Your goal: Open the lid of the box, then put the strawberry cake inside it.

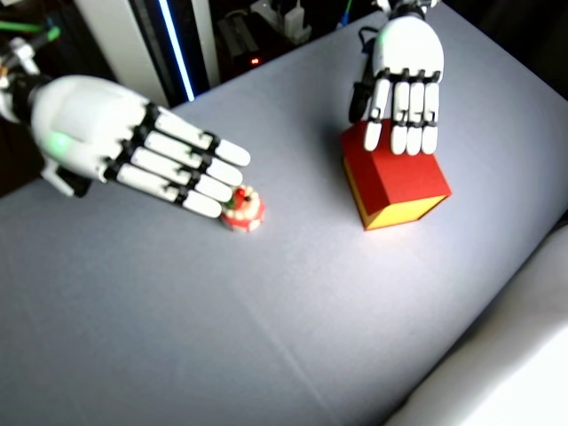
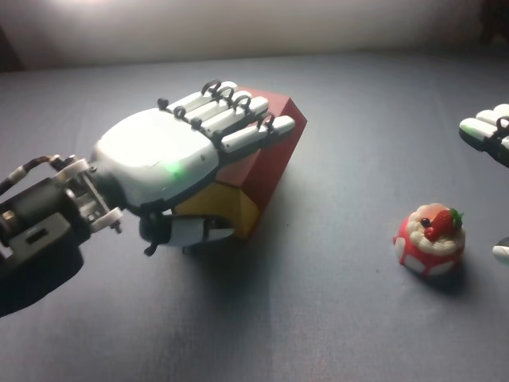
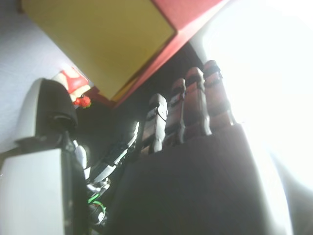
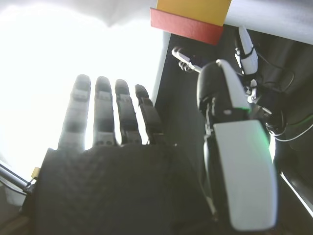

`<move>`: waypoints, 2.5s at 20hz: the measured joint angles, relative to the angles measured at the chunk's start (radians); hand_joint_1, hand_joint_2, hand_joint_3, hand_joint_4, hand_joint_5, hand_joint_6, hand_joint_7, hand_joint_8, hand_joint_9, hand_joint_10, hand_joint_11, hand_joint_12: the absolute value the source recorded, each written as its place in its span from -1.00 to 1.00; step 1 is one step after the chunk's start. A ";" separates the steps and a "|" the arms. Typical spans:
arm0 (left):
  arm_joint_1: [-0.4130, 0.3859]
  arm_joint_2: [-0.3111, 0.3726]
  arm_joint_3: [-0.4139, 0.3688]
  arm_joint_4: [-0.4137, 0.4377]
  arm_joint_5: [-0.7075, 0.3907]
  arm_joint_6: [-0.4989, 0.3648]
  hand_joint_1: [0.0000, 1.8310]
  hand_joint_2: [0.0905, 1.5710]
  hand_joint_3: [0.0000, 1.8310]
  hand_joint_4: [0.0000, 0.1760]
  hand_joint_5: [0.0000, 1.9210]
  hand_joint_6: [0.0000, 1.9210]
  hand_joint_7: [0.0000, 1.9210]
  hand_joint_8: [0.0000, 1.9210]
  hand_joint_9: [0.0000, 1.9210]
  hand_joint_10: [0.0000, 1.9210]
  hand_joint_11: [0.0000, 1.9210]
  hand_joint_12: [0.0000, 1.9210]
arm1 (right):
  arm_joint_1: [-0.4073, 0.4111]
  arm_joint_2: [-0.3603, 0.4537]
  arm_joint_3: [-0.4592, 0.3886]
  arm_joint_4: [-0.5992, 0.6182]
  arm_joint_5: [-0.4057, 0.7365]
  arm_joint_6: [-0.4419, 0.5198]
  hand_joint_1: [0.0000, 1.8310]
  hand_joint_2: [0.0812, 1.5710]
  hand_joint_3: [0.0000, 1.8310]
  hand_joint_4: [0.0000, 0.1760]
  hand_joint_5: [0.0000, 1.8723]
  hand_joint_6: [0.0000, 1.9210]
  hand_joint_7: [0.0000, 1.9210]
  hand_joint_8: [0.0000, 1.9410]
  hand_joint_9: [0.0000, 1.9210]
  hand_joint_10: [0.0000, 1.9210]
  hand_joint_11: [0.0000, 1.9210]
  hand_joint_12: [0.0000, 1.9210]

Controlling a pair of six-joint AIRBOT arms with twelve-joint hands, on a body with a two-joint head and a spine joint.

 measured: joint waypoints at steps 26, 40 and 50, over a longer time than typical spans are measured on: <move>-0.026 -0.031 0.051 -0.138 -0.145 -0.048 -0.28 0.63 -0.96 0.25 -1.00 -1.00 -1.00 -1.00 -1.00 -1.00 -1.00 -1.00 | -0.018 -0.017 0.006 0.011 0.000 0.019 -0.39 0.63 -0.99 -1.00 -1.00 -1.00 -1.00 -1.00 -1.00 -1.00 -1.00 -1.00; 0.088 0.030 0.042 -0.391 -0.437 -0.114 -0.48 0.78 -0.98 0.07 -1.00 -1.00 -1.00 -1.00 -1.00 -1.00 -1.00 -1.00 | -0.026 -0.019 0.006 0.024 0.003 0.022 -0.40 0.64 -1.00 -1.00 -1.00 -1.00 -1.00 -1.00 -1.00 -1.00 -1.00 -1.00; 0.124 0.042 0.095 -0.552 -0.422 -0.159 -0.41 0.78 -1.00 0.01 -1.00 -1.00 -1.00 -1.00 -1.00 -1.00 -1.00 -1.00 | -0.026 -0.019 0.006 0.027 0.003 0.026 -0.43 0.65 -1.00 -1.00 -1.00 -1.00 -1.00 -1.00 -1.00 -1.00 -1.00 -1.00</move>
